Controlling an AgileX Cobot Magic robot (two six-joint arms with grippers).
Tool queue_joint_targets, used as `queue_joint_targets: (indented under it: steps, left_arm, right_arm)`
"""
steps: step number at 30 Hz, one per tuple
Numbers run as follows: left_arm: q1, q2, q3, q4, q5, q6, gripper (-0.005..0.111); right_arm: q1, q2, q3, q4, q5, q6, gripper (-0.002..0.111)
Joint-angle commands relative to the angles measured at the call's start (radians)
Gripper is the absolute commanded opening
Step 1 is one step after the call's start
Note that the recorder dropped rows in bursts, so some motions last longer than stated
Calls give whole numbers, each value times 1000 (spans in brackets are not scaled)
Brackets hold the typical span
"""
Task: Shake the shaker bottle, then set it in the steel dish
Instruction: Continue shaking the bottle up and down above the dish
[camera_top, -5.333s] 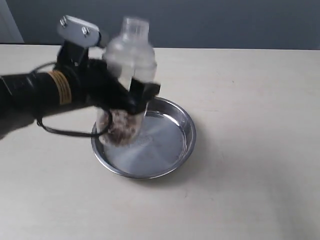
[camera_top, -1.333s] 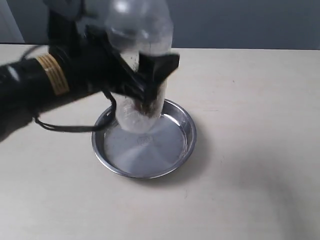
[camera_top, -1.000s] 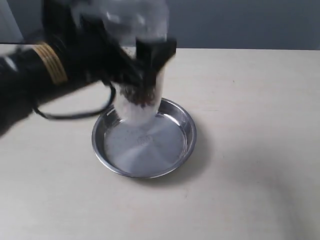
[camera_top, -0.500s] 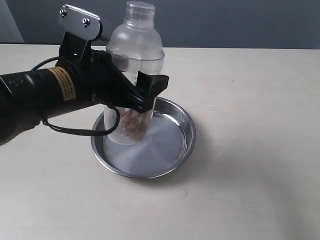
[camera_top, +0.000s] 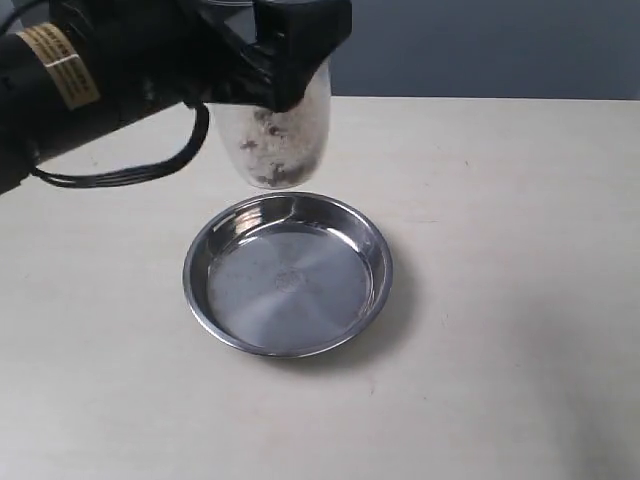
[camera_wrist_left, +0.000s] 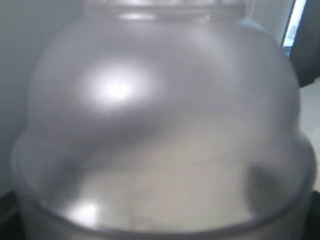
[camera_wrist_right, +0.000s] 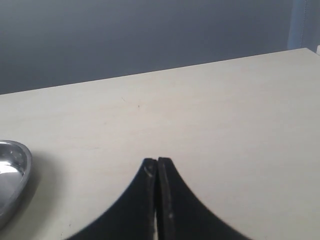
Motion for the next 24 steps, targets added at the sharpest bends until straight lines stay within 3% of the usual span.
queue_joint_targets:
  steps: [1, 3, 4, 7, 9, 11, 13, 14, 15, 17, 20, 24]
  left_arm:
    - [150, 114, 31, -314, 116, 75, 0]
    - [12, 98, 31, 86, 163, -80, 0]
    - [-12, 88, 31, 190, 163, -78, 0]
    - [149, 161, 31, -206, 112, -55, 0]
    - [84, 175, 31, -18, 90, -164, 0]
    - [44, 147, 2, 124, -30, -187, 0]
    - [41, 81, -72, 135, -79, -187, 0]
    - [41, 45, -120, 135, -39, -182, 0]
    - [41, 19, -167, 135, 82, -182, 0]
    - [35, 73, -104, 137, 208, -181, 0]
    - [35, 213, 32, 65, 118, -186, 0]
    - [35, 91, -37, 100, 0, -186, 0]
  right_arm:
    - [-5, -5, 1, -3, -12, -4, -1]
    - [-5, -5, 1, -3, -12, -4, -1]
    - [-5, -5, 1, -3, -12, -4, -1]
    - [-5, -5, 1, -3, -12, -4, -1]
    - [-5, -5, 1, -3, -12, -4, -1]
    - [-5, -5, 1, -3, -12, -4, -1]
    - [-5, -5, 1, -3, -12, -4, -1]
    - [-5, -5, 1, -3, -12, -4, -1]
    - [-5, -5, 1, -3, -12, -4, -1]
    - [-5, -5, 1, -3, -12, -4, -1]
    - [-5, -5, 1, -3, -12, -4, -1]
    - [-5, -5, 1, -3, -12, -4, -1]
